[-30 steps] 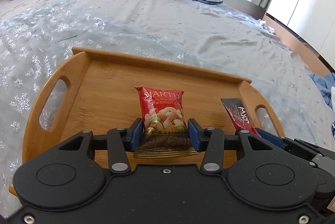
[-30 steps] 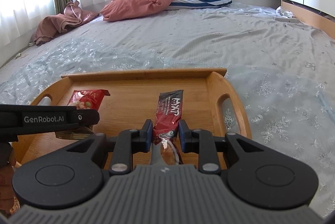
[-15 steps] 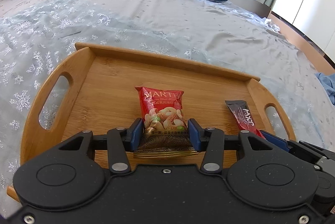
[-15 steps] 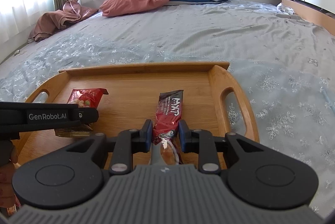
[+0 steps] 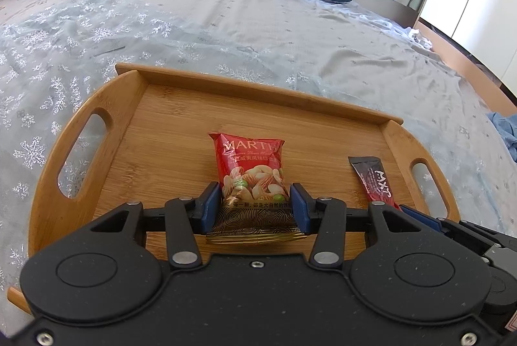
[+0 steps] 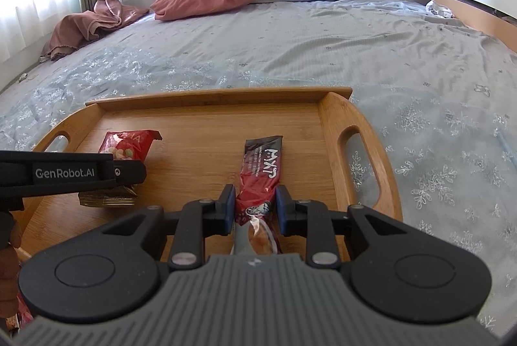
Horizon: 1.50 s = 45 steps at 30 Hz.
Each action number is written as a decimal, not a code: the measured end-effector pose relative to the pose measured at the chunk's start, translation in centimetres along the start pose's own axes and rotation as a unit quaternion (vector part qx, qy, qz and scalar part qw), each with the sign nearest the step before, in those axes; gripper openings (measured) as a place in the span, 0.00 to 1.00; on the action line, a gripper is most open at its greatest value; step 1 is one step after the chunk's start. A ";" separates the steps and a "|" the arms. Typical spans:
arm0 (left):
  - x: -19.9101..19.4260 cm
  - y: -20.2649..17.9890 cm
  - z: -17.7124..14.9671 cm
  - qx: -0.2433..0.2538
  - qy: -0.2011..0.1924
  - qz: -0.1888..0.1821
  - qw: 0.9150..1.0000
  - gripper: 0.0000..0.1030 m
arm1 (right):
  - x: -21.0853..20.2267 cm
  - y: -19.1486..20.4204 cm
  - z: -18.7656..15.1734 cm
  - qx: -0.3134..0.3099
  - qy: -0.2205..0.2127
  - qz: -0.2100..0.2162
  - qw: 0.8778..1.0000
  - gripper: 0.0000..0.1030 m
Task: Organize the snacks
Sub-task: 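Lower both snacks onto the tray and open both grippers, then move both tools back to the snack pile and grasp new packets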
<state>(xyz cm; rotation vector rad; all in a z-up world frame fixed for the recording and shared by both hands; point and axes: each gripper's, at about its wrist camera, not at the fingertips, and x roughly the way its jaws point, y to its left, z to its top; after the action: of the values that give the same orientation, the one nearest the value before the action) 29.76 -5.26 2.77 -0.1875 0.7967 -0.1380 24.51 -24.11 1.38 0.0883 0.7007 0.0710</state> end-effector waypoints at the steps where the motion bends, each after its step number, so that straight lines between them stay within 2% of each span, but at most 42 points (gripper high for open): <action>1: 0.0 0.1 0.0 -0.001 0.000 -0.001 1.000 0.44 | 0.0 0.0 -0.1 -0.001 0.000 0.000 1.000 0.29; 14: 0.0 0.2 0.0 0.004 0.007 -0.004 1.000 0.46 | 0.2 0.2 -0.1 -0.009 0.003 -0.003 1.000 0.32; 15: -0.1 0.2 0.0 0.004 0.007 -0.005 1.000 0.49 | 0.2 0.2 -0.1 -0.009 0.003 -0.001 1.000 0.33; 16: -0.1 0.2 0.0 0.004 0.008 -0.006 1.000 0.52 | 0.1 0.2 -0.1 -0.008 0.003 0.000 1.000 0.38; 17: -0.2 0.1 0.0 0.004 0.008 -0.006 1.000 0.58 | 0.1 0.1 -0.1 -0.007 0.003 0.001 1.000 0.43; 18: -0.3 0.2 0.0 0.006 0.007 -0.006 1.000 0.64 | 0.1 0.1 -0.1 -0.006 0.004 0.001 1.000 0.44; 21: -0.7 0.1 -0.1 0.012 0.002 -0.005 1.000 0.69 | -0.2 0.0 -0.1 -0.003 0.004 0.005 1.000 0.46; 23: -1.1 0.1 -0.1 0.015 0.000 -0.005 1.000 0.73 | -0.5 0.1 -0.1 -0.005 0.003 0.005 1.000 0.51; 30: -3.3 0.2 -0.4 0.021 -0.009 -0.001 1.000 0.81 | -2.1 0.2 -0.2 -0.005 -0.001 0.010 1.000 0.59; 35: -5.5 0.3 -1.3 0.033 -0.008 -0.005 0.999 0.83 | -4.0 0.2 -0.7 -0.014 -0.007 0.010 1.000 0.66; 45: -10.7 1.1 -4.0 0.046 -0.024 -0.018 0.998 0.85 | -7.9 0.2 -2.4 -0.019 -0.018 0.026 0.999 0.70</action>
<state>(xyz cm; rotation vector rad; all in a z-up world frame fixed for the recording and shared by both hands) 19.59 -2.61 7.24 -0.1182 0.7377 -0.2036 16.92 -24.55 4.69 0.0702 0.6604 0.1319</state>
